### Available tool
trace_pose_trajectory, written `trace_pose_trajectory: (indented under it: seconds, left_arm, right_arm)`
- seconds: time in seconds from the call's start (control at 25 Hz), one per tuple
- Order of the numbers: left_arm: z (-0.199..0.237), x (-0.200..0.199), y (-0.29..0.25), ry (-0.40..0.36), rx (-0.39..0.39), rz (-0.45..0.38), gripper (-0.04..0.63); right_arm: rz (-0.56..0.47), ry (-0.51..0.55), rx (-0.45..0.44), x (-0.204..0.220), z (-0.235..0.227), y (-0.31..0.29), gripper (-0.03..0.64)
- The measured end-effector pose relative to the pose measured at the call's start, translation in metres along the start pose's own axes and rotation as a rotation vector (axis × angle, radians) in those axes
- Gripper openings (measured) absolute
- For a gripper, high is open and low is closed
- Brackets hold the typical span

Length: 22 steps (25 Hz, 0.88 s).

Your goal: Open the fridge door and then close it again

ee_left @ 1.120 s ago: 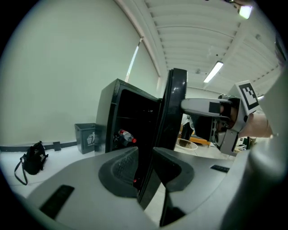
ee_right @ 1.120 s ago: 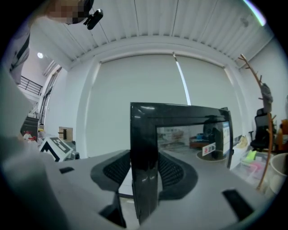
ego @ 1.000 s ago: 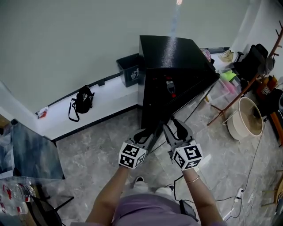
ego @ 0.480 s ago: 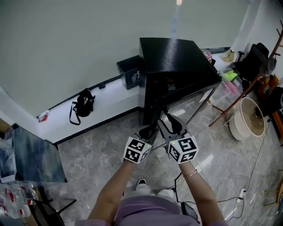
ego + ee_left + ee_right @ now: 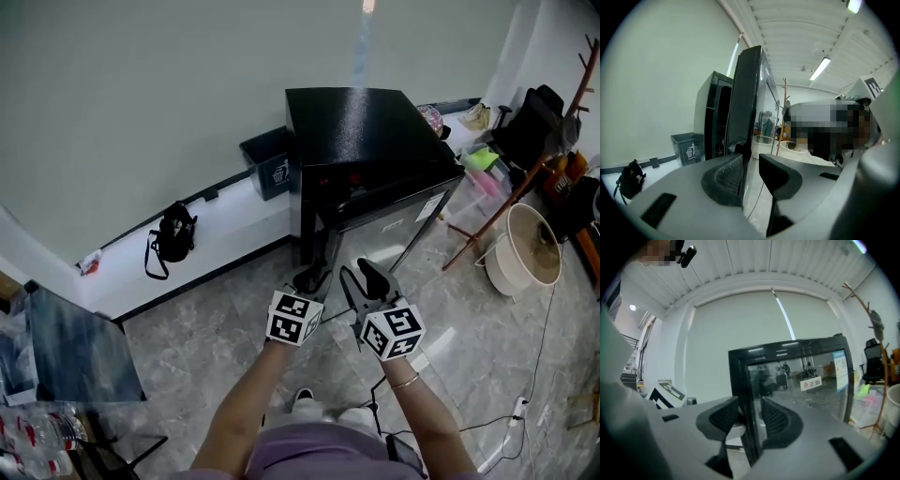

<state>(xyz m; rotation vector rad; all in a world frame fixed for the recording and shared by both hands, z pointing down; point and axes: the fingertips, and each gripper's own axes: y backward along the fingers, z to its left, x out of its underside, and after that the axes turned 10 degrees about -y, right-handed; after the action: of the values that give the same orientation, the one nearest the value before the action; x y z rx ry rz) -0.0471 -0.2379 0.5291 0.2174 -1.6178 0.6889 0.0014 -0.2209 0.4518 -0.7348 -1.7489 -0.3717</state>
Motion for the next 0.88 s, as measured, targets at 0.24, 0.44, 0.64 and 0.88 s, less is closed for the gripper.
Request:
trace_pose_trajectory:
  seconds: [0.24, 0.44, 0.64, 0.88]
  left_arm:
    - [0.022, -0.003, -0.011, 0.025, -0.037, 0.017, 0.101]
    - [0.042, -0.007, -0.023, 0.032, -0.064, 0.026, 0.101]
    - [0.058, -0.008, -0.034, 0.040, -0.090, 0.027, 0.101]
    - [0.072, -0.011, -0.043, 0.051, -0.107, 0.030, 0.103]
  right_arm:
    - [0.036, -0.063, 0.070, 0.023, -0.025, 0.013, 0.163]
    - [0.068, -0.091, 0.088, 0.037, -0.035, 0.019, 0.163]
    - [0.088, -0.118, 0.103, 0.049, -0.042, 0.023, 0.163]
    - [0.109, -0.138, 0.113, 0.056, -0.050, 0.024, 0.160]
